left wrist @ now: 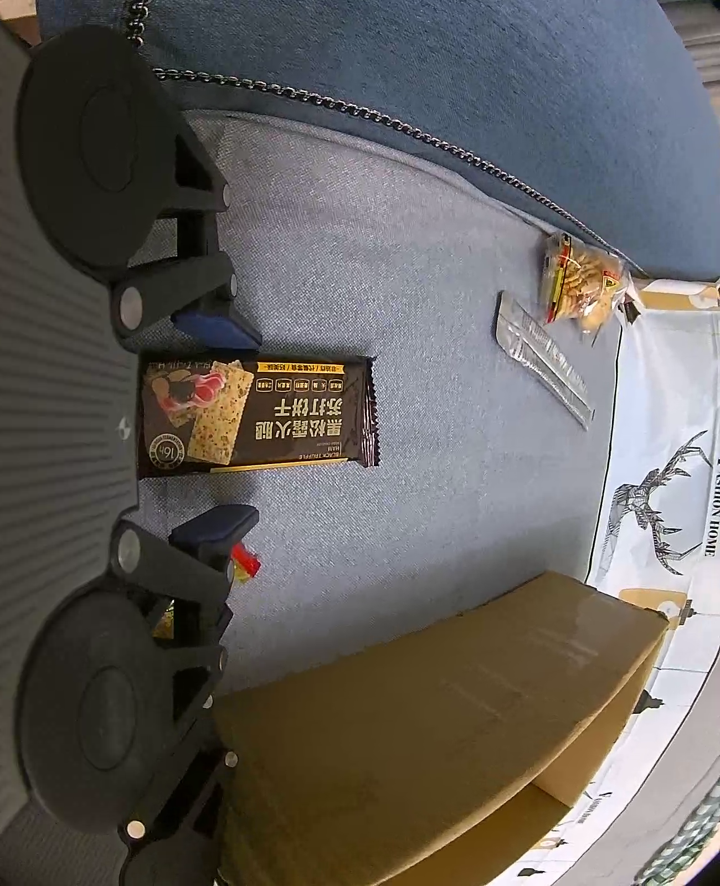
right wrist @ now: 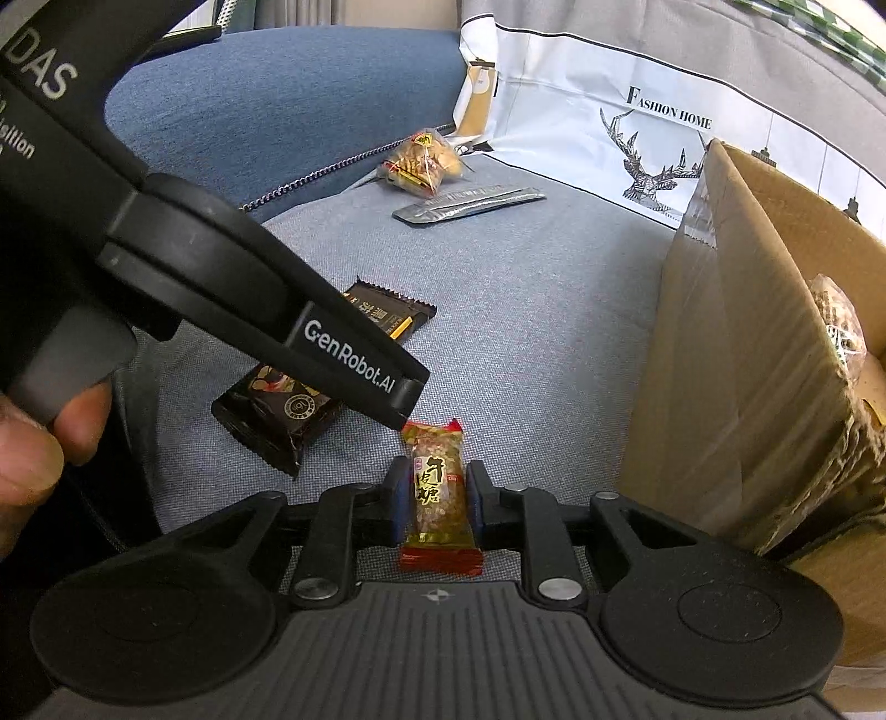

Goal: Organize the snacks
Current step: 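Lift and carry the cracker bar and red-gold packet over the box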

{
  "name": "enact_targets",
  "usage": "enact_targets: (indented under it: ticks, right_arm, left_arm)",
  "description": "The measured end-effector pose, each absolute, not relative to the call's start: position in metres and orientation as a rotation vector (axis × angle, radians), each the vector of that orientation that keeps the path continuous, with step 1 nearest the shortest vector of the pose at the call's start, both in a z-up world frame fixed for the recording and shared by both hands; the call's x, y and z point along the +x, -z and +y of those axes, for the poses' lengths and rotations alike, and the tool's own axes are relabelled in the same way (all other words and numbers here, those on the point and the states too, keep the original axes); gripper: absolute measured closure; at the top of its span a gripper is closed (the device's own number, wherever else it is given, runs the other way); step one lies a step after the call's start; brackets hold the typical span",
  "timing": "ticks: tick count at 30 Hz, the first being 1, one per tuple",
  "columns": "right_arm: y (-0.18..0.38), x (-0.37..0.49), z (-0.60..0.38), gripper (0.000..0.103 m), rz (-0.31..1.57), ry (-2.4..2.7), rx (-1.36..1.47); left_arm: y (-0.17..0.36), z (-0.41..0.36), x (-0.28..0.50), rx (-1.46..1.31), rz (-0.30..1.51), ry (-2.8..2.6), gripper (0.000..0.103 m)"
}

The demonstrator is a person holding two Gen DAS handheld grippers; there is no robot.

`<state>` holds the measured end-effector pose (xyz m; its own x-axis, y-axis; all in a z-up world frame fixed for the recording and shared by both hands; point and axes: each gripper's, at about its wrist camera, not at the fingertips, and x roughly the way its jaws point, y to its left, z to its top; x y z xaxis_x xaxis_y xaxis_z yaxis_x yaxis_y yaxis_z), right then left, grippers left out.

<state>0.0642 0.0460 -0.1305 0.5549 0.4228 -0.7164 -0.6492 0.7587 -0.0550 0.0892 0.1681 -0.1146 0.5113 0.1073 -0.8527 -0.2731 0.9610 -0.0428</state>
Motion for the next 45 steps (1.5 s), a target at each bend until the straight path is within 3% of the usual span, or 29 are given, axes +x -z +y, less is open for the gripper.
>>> enact_targets:
  ticks: [4,16,25,45]
  right_arm:
    - [0.130,0.063,0.045,0.085,0.737,-0.655,-0.337]
    - [0.087,0.042,0.031,0.085,0.582,-0.653,-0.281]
    - [0.016,0.031,-0.014,0.085,0.402,-0.681,-0.179]
    - [0.038,0.041,-0.061,0.085,0.414,-0.589,-0.024]
  left_arm:
    - [0.114,0.165,0.089,-0.136,1.004,-0.266,0.060]
    - [0.076,0.174,0.055,-0.253,0.743,-0.238,0.061]
    - [0.062,0.173,0.042,-0.305,0.648,-0.181,0.060]
    - [0.062,0.159,0.040,-0.227,0.621,-0.157,0.060]
